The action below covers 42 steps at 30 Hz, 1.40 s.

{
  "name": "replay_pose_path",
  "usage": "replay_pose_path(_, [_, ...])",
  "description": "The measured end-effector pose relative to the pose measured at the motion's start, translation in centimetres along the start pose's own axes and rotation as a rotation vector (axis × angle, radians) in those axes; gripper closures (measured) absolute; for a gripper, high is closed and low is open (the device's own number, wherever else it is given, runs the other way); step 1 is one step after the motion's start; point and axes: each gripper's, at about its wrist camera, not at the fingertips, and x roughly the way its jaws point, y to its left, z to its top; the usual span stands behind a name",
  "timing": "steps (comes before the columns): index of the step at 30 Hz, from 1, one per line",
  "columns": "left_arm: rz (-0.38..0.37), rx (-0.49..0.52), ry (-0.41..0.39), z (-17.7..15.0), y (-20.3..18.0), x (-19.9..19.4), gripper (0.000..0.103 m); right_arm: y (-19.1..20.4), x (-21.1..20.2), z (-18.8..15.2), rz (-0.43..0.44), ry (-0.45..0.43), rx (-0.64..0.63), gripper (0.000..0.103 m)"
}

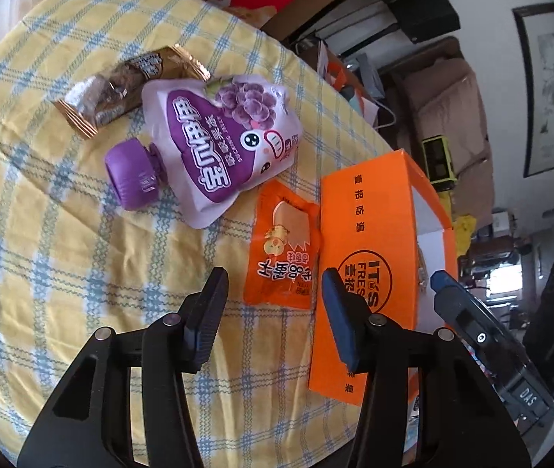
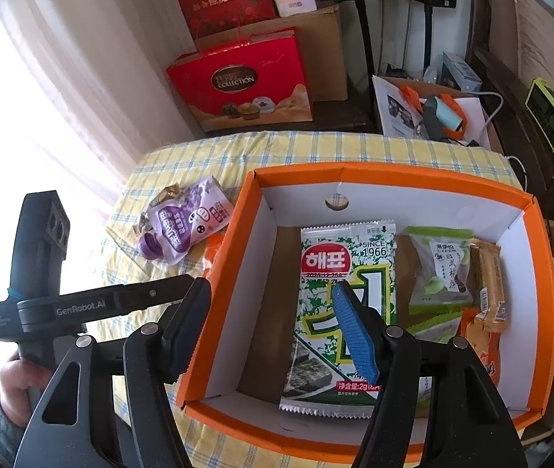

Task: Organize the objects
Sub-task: 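Grasp the orange candy packet with the left tool and lift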

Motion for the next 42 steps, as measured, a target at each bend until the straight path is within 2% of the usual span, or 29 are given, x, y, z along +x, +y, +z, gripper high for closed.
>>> replay_pose_path(6, [-0.047,-0.055,0.0,0.1,0.3,0.6,0.061,-0.2,0.2,-0.3,0.004,0.009,0.008,0.036])
replay_pose_path(14, [-0.203,-0.171,0.028,0.3,2.0,1.3,0.061,-0.4,0.5,-0.7,0.015,0.019,0.019,0.036])
replay_pose_path(19, [-0.263,-0.193,0.01,0.9,2.6,1.2,0.063,-0.4,0.6,-0.8,0.017,0.023,0.016,0.036])
replay_pose_path(22, [-0.26,-0.181,0.017,1.5,2.2,1.9,0.065,-0.3,0.7,-0.8,0.022,0.023,0.016,0.036])
replay_pose_path(25, [-0.334,-0.173,0.037,1.7,1.5,2.4,0.068,-0.1,0.7,-0.9,0.024,0.026,0.008,0.036])
replay_pose_path(28, [-0.283,-0.154,0.028,2.0,0.9,2.7,0.072,0.0,0.6,-0.9,0.023,0.025,0.005,0.036])
replay_pose_path(30, [-0.273,-0.176,0.022,2.1,1.1,3.0,0.081,0.0,0.6,-0.9,0.021,0.024,0.005,0.036])
replay_pose_path(32, [-0.251,-0.181,0.021,2.1,1.2,3.3,0.095,0.1,0.5,-0.9,0.021,0.022,0.003,0.036])
replay_pose_path(36, [-0.229,-0.153,0.009,1.9,0.9,3.0,0.095,0.3,0.2,-0.8,0.015,0.018,-0.007,0.036])
replay_pose_path(42, [-0.202,-0.086,-0.04,1.5,0.0,-0.2,0.096,1.2,-0.4,-0.1,-0.012,-0.003,-0.043,0.036])
